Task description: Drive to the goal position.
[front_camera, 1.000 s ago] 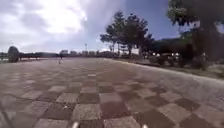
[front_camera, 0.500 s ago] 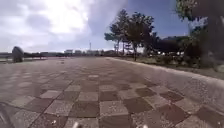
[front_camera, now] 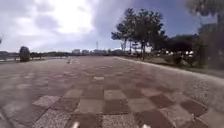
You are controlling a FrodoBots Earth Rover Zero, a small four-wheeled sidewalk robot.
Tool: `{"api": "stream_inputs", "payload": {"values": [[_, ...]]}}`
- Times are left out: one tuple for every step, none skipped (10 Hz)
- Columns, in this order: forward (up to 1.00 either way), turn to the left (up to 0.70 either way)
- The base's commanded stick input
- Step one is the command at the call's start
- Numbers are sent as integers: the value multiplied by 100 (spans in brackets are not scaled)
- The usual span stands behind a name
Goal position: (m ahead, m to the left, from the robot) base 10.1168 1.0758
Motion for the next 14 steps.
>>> {"api": "stream_inputs", "payload": {"values": [[70, 0], [70, 0], [70, 35], [70, 35], [70, 35], [70, 35], [70, 35], [70, 35], [70, 35], [70, 0], [70, 0], [70, 0], [70, 0], [70, 0]]}}
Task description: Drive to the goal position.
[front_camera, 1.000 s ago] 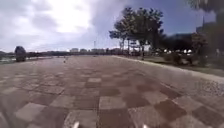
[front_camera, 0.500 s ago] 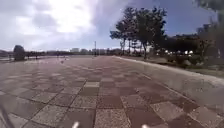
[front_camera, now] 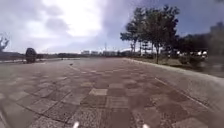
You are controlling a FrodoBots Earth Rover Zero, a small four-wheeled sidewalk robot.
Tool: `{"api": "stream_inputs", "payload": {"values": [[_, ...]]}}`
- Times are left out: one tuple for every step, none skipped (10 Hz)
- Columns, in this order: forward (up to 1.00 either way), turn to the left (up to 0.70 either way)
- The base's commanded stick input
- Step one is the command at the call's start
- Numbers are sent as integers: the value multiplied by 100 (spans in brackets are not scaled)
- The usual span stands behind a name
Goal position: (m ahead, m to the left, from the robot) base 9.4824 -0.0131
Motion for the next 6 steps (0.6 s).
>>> {"api": "stream_inputs", "payload": {"values": [[70, 0], [70, 0], [70, 0], [70, 0], [70, 0], [70, 0]]}}
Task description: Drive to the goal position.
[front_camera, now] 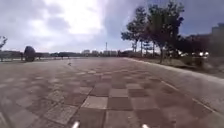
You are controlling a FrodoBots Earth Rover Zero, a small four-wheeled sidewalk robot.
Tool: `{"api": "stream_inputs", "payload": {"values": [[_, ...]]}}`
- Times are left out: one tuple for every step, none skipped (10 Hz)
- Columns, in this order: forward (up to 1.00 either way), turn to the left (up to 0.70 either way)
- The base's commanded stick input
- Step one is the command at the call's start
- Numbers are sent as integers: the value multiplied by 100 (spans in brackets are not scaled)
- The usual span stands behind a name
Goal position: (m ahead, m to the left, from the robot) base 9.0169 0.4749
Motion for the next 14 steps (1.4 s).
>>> {"api": "stream_inputs", "payload": {"values": [[70, 0], [70, 0], [70, 0], [70, 0], [70, 0], [70, 0], [70, 0], [70, 0], [70, 0], [70, 0], [70, 0], [70, 0], [70, 0], [70, 0]]}}
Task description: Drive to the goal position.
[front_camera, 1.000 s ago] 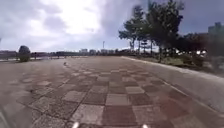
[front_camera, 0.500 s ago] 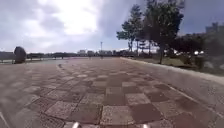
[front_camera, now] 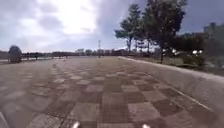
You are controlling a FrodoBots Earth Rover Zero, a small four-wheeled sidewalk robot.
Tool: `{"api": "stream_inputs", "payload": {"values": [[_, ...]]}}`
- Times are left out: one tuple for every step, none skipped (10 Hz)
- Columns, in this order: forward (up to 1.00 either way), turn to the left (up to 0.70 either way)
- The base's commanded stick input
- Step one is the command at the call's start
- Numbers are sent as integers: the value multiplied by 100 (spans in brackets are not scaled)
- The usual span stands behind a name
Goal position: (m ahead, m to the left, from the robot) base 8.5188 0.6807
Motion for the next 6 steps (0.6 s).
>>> {"api": "stream_inputs", "payload": {"values": [[70, 26], [70, 35], [70, 35], [70, 35], [70, 32], [70, 3]]}}
